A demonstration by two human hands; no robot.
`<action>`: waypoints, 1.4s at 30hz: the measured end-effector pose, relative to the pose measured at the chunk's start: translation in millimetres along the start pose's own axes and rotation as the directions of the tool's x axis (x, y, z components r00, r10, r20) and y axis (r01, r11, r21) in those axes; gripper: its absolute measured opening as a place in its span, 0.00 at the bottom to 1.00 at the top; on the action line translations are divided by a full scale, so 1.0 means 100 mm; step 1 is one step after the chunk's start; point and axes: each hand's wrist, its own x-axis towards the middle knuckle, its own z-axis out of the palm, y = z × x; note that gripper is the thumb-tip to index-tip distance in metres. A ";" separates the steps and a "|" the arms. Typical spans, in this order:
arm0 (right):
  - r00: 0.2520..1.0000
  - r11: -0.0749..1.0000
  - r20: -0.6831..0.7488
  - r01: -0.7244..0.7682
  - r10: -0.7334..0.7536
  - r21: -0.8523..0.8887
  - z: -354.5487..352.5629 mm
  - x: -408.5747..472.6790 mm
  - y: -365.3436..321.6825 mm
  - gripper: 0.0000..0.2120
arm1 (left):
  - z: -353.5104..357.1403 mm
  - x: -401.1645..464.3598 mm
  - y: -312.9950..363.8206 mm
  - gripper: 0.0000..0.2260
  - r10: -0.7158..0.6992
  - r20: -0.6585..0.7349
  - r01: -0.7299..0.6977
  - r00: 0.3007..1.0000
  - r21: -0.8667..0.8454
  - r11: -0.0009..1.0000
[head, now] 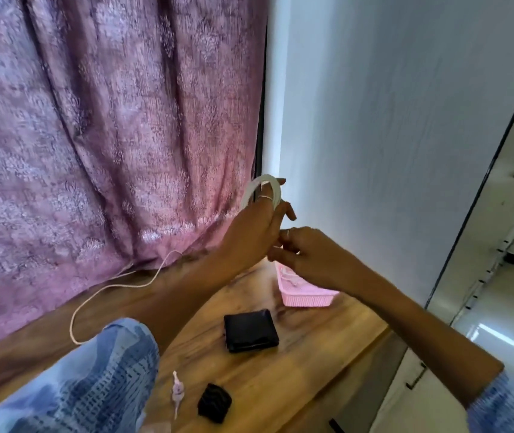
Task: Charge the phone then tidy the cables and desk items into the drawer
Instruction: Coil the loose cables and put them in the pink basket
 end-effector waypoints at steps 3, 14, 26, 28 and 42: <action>0.996 0.987 0.056 0.083 -0.076 -0.140 -0.08 -0.02 -0.06 0.11 | -0.14 -0.17 -0.13 0.14 -0.035 0.143 0.018 0.989 0.121 0.992; 0.898 0.710 0.135 0.417 -0.420 -0.567 -0.14 0.14 -0.36 0.10 | -0.69 -0.58 -0.07 0.23 -0.067 0.240 0.085 0.969 -0.065 0.994; 0.750 0.786 -0.354 0.344 -0.559 -0.514 -0.16 0.43 -0.17 0.07 | -0.86 -0.61 0.08 0.20 -0.180 0.360 0.363 0.915 -0.542 0.758; 0.764 0.874 -0.437 0.354 -0.475 -0.332 -0.04 0.43 -0.18 0.08 | -0.83 -0.58 0.11 0.18 -0.189 0.384 0.413 0.904 -0.667 0.620; 0.977 0.299 0.035 -0.098 0.209 0.949 0.23 0.12 0.00 0.11 | -0.44 -0.34 0.08 0.20 -0.402 0.335 0.504 0.852 -0.733 0.457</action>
